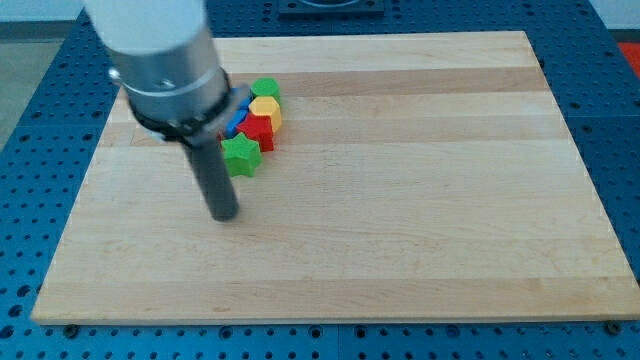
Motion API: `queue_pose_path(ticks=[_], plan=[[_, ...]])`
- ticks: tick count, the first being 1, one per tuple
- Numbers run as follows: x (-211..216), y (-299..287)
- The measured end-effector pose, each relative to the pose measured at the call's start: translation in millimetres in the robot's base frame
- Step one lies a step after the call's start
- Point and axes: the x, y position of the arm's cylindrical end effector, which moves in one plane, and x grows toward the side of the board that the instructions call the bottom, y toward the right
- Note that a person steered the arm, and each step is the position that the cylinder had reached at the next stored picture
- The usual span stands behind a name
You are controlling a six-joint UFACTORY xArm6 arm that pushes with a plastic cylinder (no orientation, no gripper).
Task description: Slide the green star towards left
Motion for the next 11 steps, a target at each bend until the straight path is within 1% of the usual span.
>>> queue_pose_path(ticks=[1, 2, 4, 5, 7, 9, 10, 11], plan=[[-30.0, 68.9], [-42.1, 72.2], [-43.6, 31.7], [-49.6, 23.8], [-75.4, 11.6], [-75.4, 1.5], [-75.4, 4.9], [-73.7, 70.8]])
